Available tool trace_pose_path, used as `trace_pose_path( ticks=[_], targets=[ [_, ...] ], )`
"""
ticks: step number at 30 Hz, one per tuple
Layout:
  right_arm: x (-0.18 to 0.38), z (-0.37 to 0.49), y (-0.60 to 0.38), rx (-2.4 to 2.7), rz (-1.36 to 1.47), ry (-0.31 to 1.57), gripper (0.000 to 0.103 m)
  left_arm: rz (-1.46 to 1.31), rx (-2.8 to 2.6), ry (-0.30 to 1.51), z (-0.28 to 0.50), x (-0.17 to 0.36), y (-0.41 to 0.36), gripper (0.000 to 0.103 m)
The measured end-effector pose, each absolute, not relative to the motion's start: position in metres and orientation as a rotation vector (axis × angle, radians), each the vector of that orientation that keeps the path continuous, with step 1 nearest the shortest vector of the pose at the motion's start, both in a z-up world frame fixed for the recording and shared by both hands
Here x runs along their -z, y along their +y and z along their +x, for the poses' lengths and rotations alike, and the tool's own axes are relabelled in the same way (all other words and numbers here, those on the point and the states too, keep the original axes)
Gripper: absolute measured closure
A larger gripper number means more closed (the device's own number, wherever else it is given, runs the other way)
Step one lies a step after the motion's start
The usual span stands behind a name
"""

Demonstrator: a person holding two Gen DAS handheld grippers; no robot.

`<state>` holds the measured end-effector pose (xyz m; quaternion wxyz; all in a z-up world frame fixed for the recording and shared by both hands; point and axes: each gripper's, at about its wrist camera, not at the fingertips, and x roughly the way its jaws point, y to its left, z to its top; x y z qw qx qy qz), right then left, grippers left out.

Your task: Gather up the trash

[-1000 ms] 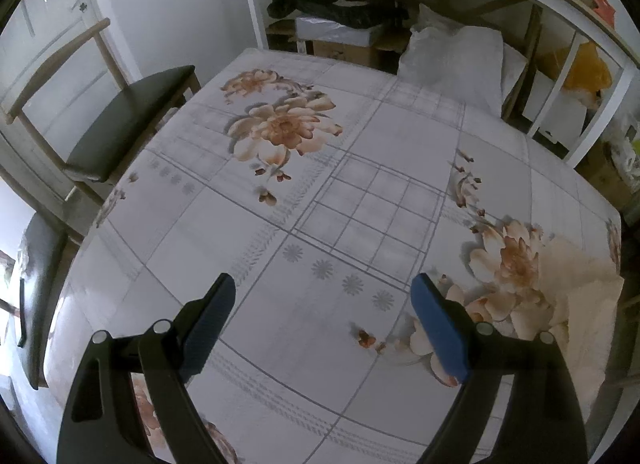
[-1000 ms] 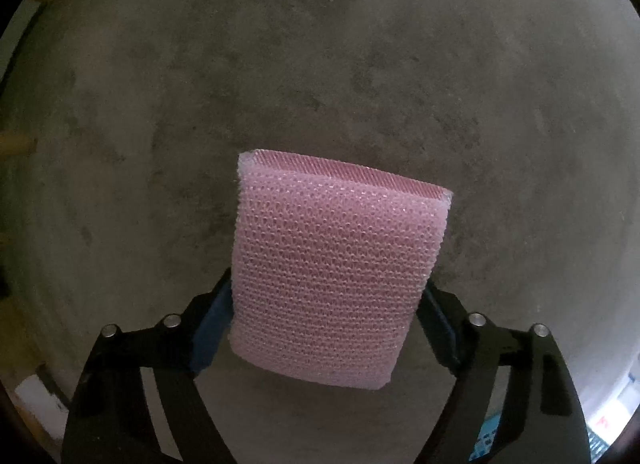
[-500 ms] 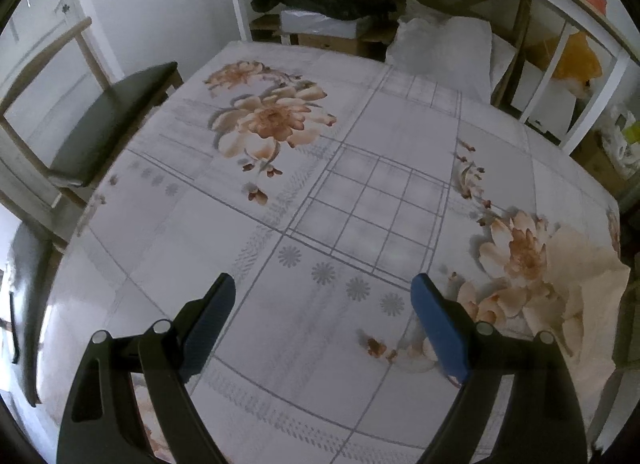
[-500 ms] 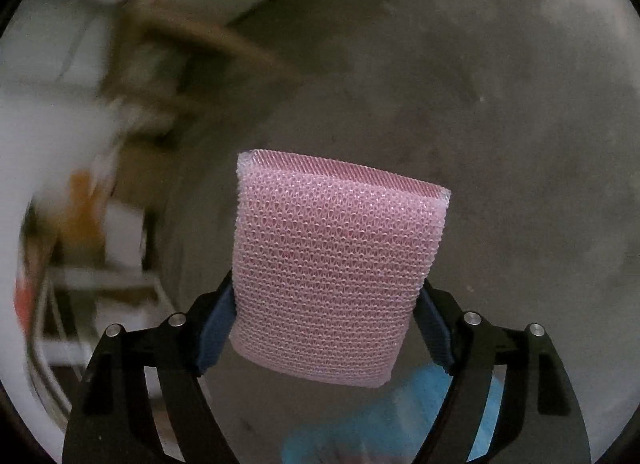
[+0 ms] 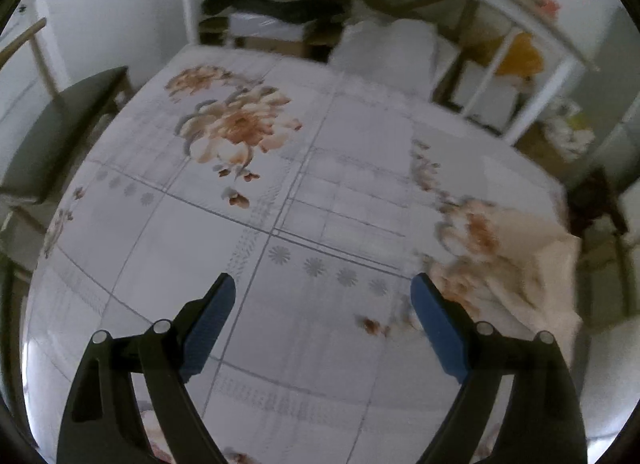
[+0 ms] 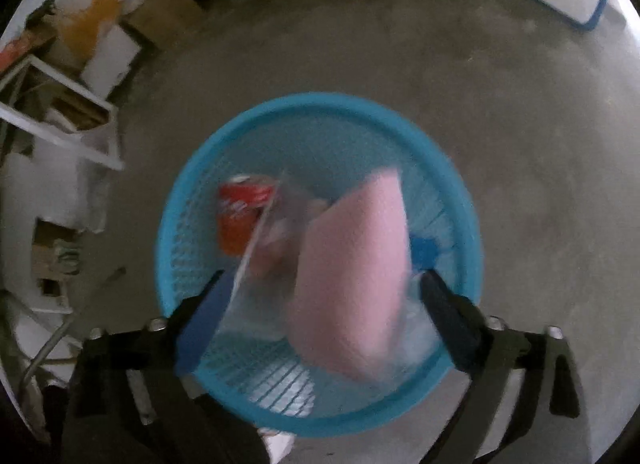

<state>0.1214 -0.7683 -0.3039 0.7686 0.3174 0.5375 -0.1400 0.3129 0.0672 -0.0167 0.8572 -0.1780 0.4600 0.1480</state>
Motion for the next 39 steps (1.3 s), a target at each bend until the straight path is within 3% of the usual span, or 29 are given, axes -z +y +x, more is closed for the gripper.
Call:
trace_pose_path(
  ticks=[4,14,24,31,39],
  targets=[
    [0.294,0.108,-0.767,0.392,0.62,1.174,0.008,-0.399,-0.191,0.921,0.29,0.002,0.076,0.016],
    [0.117,0.009,-0.677,0.413,0.675,0.92,0.008,-0.38,0.076,0.771,0.225,-0.038,0.098,0.016],
    [0.011,-0.074,-0.536,0.268,0.791,0.654,0.008,-0.301,0.3,0.725,0.19,-0.038,0.086,0.016],
    [-0.03,-0.023,-0.451,0.024,0.612,0.663,0.011,-0.274,0.331,0.737,0.172,-0.024,0.083,0.016],
    [-0.011,0.103,-0.326,-0.23,0.337,0.794,0.028,-0.227,0.31,0.754,0.151,-0.016,0.08,0.016]
  ],
)
